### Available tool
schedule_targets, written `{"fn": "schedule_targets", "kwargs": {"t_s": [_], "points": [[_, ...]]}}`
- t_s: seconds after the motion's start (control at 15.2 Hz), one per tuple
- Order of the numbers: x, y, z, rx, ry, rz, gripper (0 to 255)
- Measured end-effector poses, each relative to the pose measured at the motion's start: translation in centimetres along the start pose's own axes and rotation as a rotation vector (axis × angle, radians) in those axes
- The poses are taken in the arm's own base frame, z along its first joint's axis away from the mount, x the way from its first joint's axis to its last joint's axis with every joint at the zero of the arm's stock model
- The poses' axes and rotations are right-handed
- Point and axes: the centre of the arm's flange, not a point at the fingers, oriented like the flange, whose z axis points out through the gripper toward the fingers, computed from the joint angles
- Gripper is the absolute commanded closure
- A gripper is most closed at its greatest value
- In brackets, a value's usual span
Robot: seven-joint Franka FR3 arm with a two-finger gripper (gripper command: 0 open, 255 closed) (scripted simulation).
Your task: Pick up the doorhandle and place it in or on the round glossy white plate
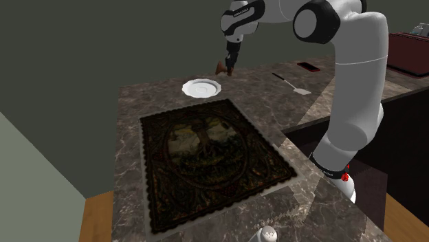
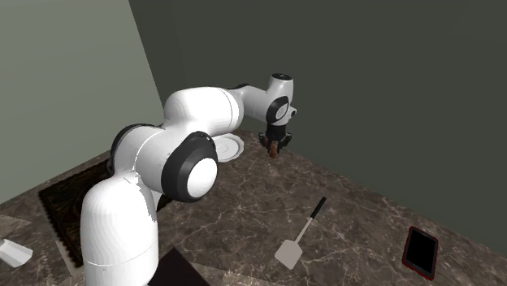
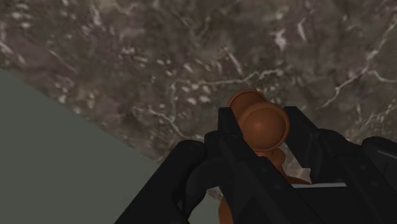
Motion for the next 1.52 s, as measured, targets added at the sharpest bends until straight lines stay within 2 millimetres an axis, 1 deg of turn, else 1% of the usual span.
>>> {"fn": "schedule_targets", "kwargs": {"t_s": [1.06, 1.19, 1.32, 1.39, 1.52], "points": [[0.2, -0.1, -8.1, 0.000, 0.001, 0.000, 255], [0.5, -1.7, -8.2, 0.000, 0.000, 0.000, 255], [1.1, -4.0, -8.6, 0.000, 0.001, -0.001, 255], [1.0, -5.6, -8.7, 0.000, 0.000, -0.001, 255], [1.7, -8.0, -8.5, 0.000, 0.000, -0.001, 255]]}}
